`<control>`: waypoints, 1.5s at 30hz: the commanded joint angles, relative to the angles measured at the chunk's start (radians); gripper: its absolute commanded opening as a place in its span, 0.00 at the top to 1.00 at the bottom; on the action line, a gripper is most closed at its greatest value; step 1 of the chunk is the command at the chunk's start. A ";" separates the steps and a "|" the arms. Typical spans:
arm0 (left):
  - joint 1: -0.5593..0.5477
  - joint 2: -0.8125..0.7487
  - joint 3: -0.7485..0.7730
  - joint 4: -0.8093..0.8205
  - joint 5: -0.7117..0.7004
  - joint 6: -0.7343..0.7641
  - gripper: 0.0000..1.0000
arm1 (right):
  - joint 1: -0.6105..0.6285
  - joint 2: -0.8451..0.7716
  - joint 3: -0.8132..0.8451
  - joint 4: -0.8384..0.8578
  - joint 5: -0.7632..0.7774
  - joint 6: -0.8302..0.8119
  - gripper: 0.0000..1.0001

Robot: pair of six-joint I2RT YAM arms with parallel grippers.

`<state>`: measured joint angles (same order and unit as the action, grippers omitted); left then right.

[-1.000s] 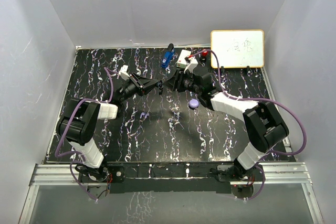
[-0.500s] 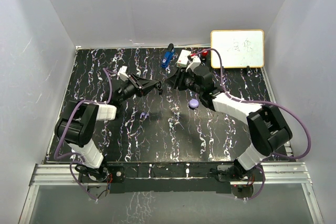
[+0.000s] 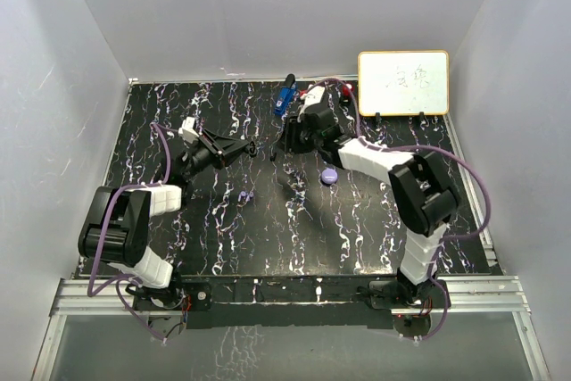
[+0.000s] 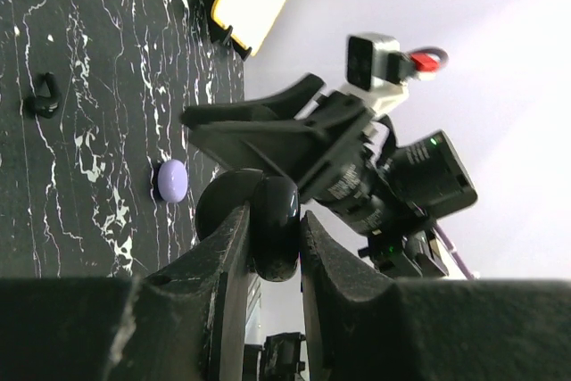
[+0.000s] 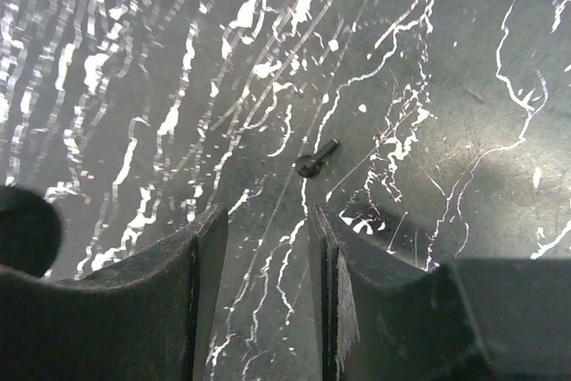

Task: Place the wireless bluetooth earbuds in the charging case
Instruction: Pick up the earbud from the center of the board.

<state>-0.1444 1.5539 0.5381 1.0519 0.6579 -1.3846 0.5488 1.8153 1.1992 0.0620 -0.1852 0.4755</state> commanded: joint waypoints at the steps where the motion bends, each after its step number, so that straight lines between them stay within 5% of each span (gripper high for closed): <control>1: 0.008 -0.047 -0.014 0.007 0.051 0.012 1.00 | 0.025 0.073 0.091 -0.092 0.011 -0.051 0.60; 45: 0.044 -0.018 -0.038 0.103 0.079 -0.038 1.00 | 0.081 0.328 0.267 -0.097 0.009 -0.049 0.60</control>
<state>-0.1101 1.5524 0.5079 1.1164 0.7177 -1.4158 0.6182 2.1185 1.4185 -0.0700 -0.1799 0.4244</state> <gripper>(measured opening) 0.221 0.401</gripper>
